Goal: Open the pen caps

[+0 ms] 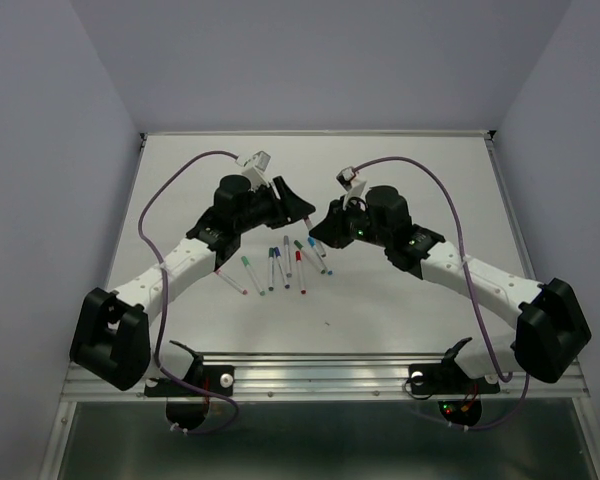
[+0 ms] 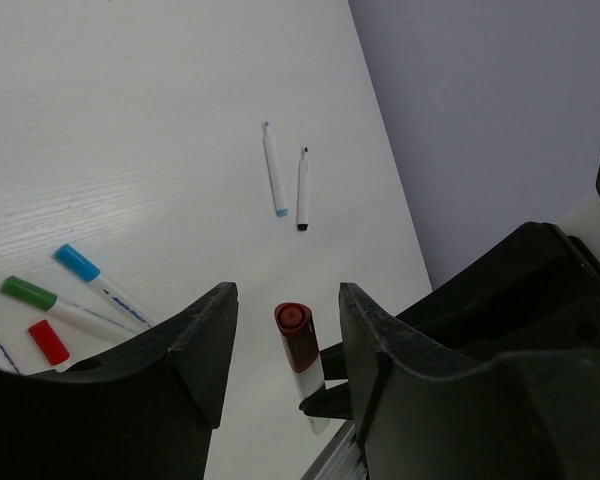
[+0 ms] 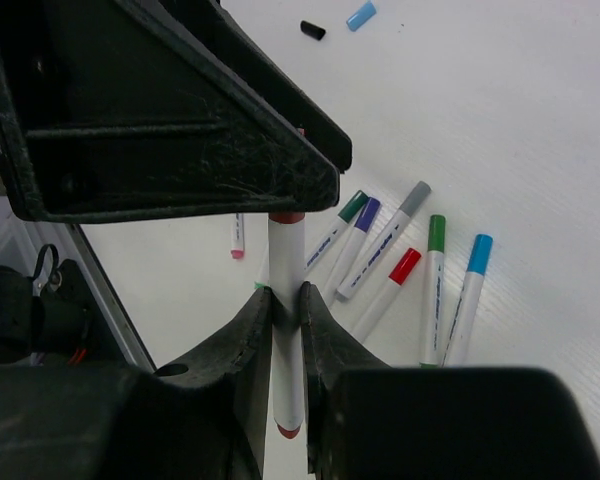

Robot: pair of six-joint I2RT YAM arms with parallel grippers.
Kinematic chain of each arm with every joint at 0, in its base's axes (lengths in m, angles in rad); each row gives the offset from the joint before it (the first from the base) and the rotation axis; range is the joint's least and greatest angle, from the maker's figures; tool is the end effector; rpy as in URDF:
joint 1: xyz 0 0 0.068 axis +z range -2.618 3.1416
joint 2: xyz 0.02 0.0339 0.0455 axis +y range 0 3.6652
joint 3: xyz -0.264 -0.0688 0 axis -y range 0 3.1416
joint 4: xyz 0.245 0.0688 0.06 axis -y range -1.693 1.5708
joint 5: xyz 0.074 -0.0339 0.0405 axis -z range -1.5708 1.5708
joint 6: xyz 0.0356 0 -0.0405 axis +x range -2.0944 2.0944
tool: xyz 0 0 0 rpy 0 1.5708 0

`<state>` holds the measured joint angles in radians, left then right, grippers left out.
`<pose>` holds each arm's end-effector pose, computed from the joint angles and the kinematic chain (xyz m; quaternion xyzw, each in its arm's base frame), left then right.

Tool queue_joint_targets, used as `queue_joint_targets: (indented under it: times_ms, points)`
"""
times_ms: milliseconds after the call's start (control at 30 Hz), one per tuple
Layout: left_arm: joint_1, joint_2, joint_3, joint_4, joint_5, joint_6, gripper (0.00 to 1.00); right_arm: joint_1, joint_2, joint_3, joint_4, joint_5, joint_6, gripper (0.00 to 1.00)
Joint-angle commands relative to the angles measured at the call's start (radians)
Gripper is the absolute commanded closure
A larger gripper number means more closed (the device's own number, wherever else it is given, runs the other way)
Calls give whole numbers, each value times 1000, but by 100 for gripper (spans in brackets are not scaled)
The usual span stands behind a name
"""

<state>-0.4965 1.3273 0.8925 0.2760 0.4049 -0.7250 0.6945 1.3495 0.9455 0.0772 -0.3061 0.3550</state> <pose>0.2652 -0.1596 0.3041 0.0446 0.7554 -0.4898 0.4329 0.2337 0.2087 0.2953 -0.2232 0.7767 0.3957 0.4363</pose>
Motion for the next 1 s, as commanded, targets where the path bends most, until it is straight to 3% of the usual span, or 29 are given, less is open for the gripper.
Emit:
queue_joint_targets:
  times_ms: [0, 100, 167, 200, 400, 467, 733, 967]
  points:
    - [-11, 4, 26, 75, 25, -14, 46, 3, 13, 62, 59, 5, 9, 99]
    - [-11, 6, 26, 75, 20, -16, 62, 3, 13, 64, 59, 16, 6, 99]
    - [-13, 4, 26, 75, 6, -25, 67, 3, 11, 61, 58, 16, 2, 99]
    - [-13, 4, 26, 75, 5, -25, 76, 3, 11, 59, 59, 13, 2, 99]
    - [-13, 1, 31, 48, -44, -27, 90, 3, 4, 27, 47, -17, -5, 99]
    - [-13, 1, 39, 35, -73, -25, 100, 3, 2, 10, 29, -50, -7, 99]
    - [2, 42, 121, -7, -278, 1, 100, 13, -4, -89, 12, -382, -4, 99]
    - [119, 128, 232, -32, -296, 10, 100, 63, -71, -238, 35, -473, 30, 99]
